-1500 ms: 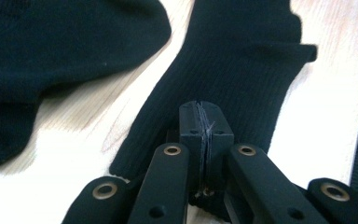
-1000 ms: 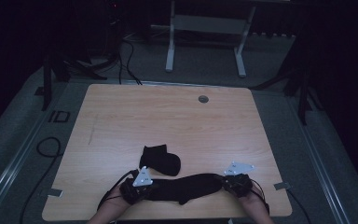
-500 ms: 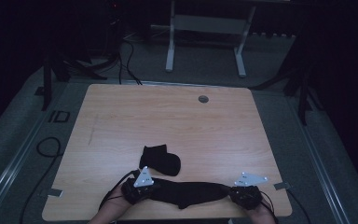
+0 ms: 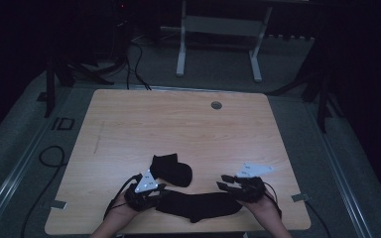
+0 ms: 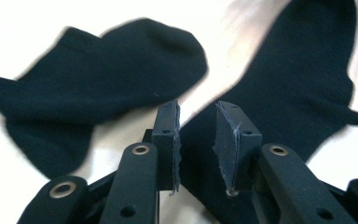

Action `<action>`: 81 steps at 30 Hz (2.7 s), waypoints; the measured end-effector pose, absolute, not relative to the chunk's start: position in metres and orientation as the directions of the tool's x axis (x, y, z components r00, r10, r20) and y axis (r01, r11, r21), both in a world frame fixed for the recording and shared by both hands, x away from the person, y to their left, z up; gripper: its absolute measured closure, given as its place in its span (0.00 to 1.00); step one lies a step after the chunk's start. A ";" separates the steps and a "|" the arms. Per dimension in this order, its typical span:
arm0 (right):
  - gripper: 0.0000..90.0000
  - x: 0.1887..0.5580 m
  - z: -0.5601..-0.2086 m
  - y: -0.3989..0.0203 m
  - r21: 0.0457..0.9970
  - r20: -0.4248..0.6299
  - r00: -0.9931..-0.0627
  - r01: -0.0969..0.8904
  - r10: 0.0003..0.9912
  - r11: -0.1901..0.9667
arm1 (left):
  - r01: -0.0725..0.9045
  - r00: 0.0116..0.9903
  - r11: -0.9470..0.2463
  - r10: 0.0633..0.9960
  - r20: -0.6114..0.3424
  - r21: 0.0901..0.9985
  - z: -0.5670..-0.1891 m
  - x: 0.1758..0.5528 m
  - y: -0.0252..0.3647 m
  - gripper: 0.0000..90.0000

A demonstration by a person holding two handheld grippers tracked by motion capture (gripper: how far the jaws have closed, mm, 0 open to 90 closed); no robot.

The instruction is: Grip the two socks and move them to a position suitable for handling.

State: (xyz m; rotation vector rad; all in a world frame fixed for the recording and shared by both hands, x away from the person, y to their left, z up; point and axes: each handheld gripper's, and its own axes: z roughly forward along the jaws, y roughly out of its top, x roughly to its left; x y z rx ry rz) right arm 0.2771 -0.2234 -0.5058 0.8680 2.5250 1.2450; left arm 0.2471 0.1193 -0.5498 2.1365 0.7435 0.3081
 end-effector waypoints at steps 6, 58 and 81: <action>0.51 0.321 -0.517 -0.170 0.738 0.126 -0.826 0.447 0.549 0.505 | 0.412 0.764 -0.468 0.645 -0.016 0.782 -0.554 0.257 0.123 0.61; 0.95 0.310 -0.380 -0.107 0.927 0.060 -0.938 0.179 0.342 0.330 | 0.361 0.676 -0.305 0.736 -0.023 0.881 -0.552 0.263 0.130 0.64; 0.95 0.362 -0.483 -0.215 0.779 0.224 -0.770 0.510 0.597 0.366 | 0.310 0.605 -0.500 0.760 0.238 0.809 -0.546 0.262 0.113 0.93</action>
